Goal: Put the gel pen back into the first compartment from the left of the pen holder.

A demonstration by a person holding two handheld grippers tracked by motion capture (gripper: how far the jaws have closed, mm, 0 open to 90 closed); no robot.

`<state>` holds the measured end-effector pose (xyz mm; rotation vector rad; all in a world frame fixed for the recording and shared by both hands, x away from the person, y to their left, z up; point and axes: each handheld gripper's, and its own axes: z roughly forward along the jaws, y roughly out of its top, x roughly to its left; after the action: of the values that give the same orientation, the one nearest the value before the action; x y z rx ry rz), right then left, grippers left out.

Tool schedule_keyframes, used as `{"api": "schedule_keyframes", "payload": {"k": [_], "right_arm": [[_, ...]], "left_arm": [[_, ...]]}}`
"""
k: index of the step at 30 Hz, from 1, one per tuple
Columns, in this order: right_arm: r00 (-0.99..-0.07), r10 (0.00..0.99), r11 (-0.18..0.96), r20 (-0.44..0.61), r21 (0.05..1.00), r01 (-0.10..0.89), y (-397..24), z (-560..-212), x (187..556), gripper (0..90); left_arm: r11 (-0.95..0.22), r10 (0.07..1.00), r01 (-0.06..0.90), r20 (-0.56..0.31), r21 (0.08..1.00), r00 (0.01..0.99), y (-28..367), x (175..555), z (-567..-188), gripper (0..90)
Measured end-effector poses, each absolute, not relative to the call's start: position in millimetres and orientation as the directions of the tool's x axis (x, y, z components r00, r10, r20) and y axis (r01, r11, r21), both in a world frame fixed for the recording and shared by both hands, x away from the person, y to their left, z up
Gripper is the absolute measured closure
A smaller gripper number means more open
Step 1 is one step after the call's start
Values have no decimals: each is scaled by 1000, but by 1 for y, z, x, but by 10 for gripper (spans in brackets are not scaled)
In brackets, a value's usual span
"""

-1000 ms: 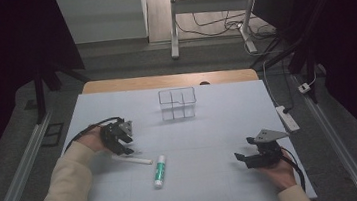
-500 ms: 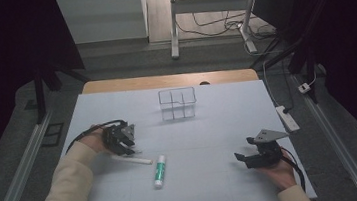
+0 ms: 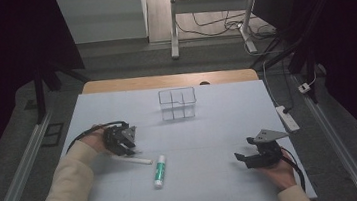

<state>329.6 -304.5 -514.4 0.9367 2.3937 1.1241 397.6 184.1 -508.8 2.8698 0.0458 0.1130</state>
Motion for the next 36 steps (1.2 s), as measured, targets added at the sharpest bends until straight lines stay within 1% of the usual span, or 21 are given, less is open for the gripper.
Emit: {"api": "schedule_keyframes", "payload": {"k": [13, 23, 29, 33, 36], "right_arm": [[-727, 686, 476, -25, 771, 423, -304, -514, 329, 191], [-727, 686, 477, -25, 770, 424, -305, -514, 329, 190], [-724, 690, 475, -27, 772, 423, -304, -515, 329, 190], [-723, 690, 476, -29, 771, 423, -304, -514, 329, 190], [-727, 687, 477, -26, 771, 423, -305, -514, 329, 191]], "left_arm": [[-959, -23, -36, 50, 281, 999, 186, 399, -510, 792], [-953, -70, -86, 66, 291, 995, 188, 400, -510, 798], [-955, -95, -113, 77, 274, 992, 186, 399, -509, 800], [-955, -90, -108, 80, 277, 993, 186, 399, -509, 801], [-955, -68, -92, 94, 282, 993, 187, 400, -508, 801]]}}
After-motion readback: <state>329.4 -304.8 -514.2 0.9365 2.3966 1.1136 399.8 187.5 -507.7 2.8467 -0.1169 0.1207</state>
